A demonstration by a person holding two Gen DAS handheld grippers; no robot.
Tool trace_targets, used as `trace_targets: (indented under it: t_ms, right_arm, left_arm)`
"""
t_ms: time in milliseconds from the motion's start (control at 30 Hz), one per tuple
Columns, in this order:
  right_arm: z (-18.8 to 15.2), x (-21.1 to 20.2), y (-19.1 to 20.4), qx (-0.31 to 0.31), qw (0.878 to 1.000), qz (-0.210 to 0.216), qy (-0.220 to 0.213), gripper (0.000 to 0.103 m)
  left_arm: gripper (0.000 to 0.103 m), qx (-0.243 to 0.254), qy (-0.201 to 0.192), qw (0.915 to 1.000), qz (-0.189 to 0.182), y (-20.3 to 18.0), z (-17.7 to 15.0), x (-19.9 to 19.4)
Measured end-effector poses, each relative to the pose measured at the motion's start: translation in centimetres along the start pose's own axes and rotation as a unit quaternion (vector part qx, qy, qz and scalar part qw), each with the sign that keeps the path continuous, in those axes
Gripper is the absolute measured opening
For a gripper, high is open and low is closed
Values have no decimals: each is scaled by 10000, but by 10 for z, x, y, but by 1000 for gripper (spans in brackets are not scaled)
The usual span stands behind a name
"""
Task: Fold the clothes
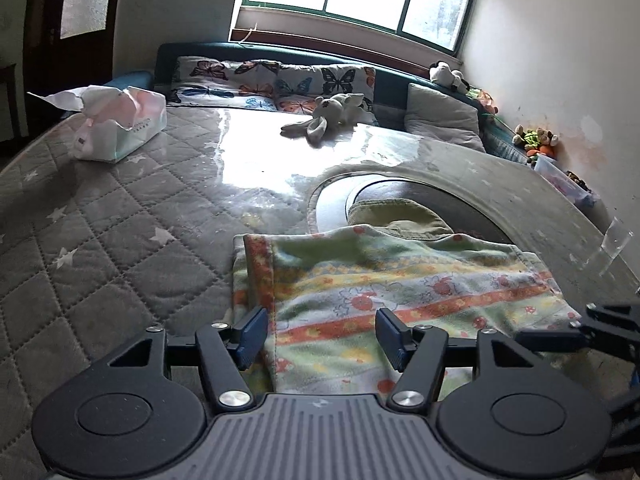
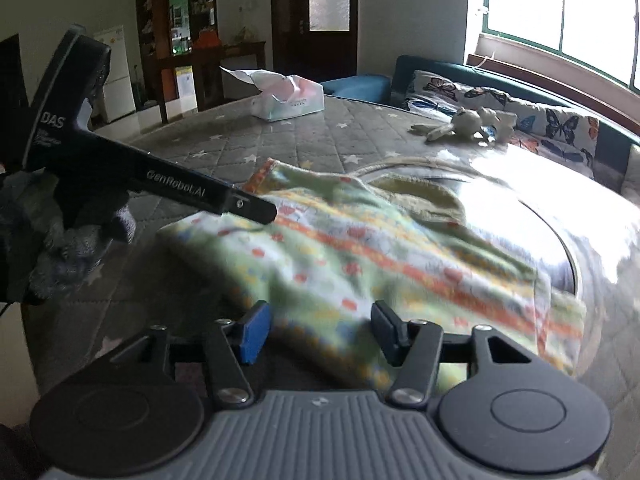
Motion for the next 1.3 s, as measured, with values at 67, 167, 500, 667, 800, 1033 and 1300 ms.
trace_targets:
  t_ms: [67,167,500,667,800,1033,1300]
  right_arm:
    - [-9,-5,1,-15,10000,53,28,59]
    - [-19,-14,1,-28,9999,78,80,59]
    - [-16,-29,-36,718,9969,-62,-309,60]
    - [-34,-25,-53,1116,9935,-158,-141,61]
    - [-35,-29,-57,1172,9928,-138,-189,60]
    - [-23,-27,-63,1234,9920,-114,-255,62]
    - [-25,-21,-72,1421,9897,-109,-151,63]
  left_arm:
    - [65,-23,-12,10000,61,0,-2,-1]
    - [65,-101,-14,9999,68,0,-3,-3]
    - [70,-111,-58,9999,89,-13,1,-6]
    - [70,-22,4,9998,193,-14,-6,-5]
    - [72,-14,59,9997,230,-10,-10,-5]
    - [86,-67,38,9997,237,-12,-10,-8]
    - [103,-197,85,9995,229,-2,-8,-8]
Point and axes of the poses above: each gripper's, at about its wrist camera, not at the fingertips, and x roughly the way its jaws point, y to its left, z to its top, the point moved 1 cm from there along x, roughly the way its jaws point, and after that the axes turned 12 degrees about y, right-handed, at the moved point
